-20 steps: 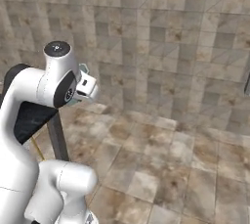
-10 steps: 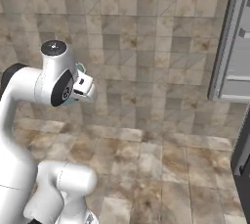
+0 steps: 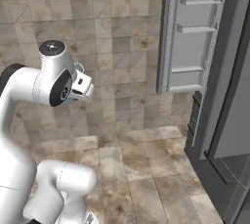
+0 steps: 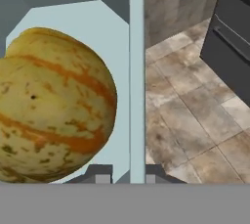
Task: Place the tupperware on the second highest shelf of the fridge. Make space for the tupperware among the existing items by rearranging them on the shelves if needed. Close the fridge door when finished.
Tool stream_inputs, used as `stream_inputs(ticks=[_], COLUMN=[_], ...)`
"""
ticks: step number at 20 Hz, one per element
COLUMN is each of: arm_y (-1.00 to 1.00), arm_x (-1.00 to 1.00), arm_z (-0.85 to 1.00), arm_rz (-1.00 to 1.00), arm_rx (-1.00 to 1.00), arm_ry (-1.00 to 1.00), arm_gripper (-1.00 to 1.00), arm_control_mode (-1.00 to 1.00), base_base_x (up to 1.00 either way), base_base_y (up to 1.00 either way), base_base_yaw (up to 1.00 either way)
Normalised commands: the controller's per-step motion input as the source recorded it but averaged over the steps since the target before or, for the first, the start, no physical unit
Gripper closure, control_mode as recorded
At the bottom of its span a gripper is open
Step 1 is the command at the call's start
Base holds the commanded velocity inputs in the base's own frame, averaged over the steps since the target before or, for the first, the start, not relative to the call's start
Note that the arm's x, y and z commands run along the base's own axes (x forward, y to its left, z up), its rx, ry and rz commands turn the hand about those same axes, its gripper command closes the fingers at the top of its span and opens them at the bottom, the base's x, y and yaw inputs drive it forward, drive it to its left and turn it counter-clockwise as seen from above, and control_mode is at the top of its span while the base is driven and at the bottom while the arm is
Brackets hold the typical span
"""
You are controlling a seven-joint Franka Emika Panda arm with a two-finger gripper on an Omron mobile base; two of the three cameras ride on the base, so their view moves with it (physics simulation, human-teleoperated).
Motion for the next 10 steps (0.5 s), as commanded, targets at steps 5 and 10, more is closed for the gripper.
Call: stream_inputs(ticks=[5, 10], arm_y=[0.00, 0.00], arm_x=[0.00, 0.00], arm_z=[0.00, 0.00], arm_rz=[0.00, 0.00], arm_rx=[0.00, 0.00], arm_ry=[0.00, 0.00], arm_gripper=[1.00, 1.00], arm_control_mode=[1.00, 1.00], base_base_x=[0.79, 0.99], base_base_y=[0.12, 0.24], base_base_yaw=[-0.50, -0.44])
